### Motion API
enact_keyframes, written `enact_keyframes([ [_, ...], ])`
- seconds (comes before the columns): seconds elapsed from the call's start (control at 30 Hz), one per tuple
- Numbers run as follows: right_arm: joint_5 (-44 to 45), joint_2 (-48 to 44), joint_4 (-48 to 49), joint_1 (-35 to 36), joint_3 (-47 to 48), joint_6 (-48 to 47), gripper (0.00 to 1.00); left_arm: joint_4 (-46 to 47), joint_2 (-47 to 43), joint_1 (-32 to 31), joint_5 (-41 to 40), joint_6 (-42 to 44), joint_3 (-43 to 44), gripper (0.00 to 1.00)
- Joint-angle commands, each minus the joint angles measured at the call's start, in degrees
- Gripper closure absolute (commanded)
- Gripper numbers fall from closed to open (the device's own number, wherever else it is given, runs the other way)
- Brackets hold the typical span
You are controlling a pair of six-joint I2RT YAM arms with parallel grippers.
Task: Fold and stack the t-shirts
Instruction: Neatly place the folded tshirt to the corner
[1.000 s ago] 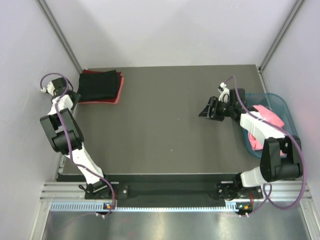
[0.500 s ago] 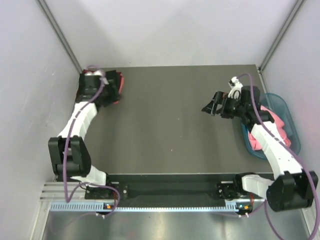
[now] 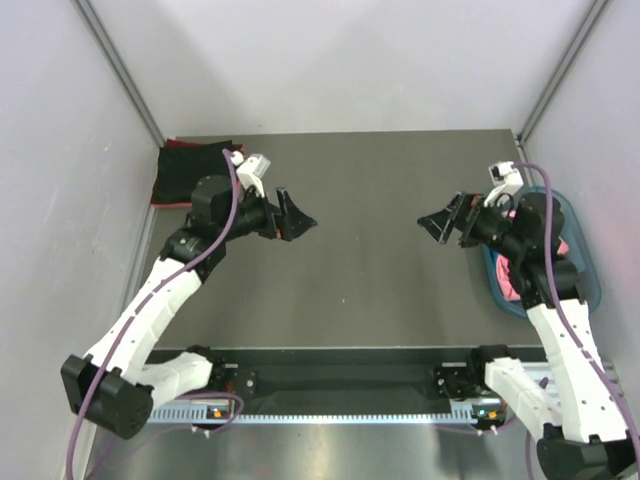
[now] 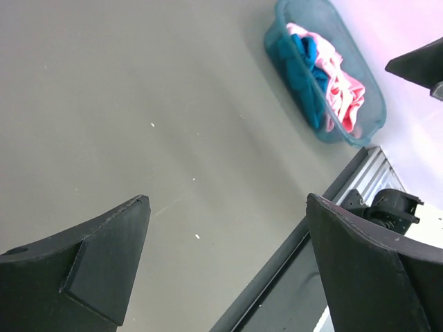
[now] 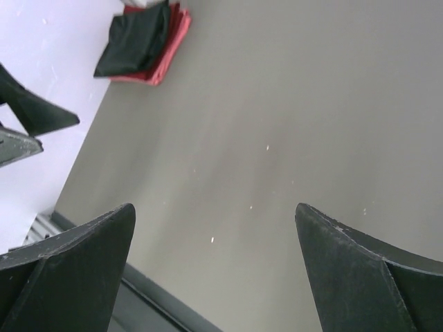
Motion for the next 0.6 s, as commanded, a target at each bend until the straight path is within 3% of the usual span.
enact_keyframes([
  [0.0,3.5,-3.6,1.3,-0.4,-1.3,1.4,0.00,4.5,-3.8,0.1,0.0,-0.2,-1.8,0.01],
  [0.57,4.4,-7.3,2.4,-0.5,-1.9,2.3,0.01,5.1,-7.9,0.1,-2.4,0.8,0.5,0.01],
])
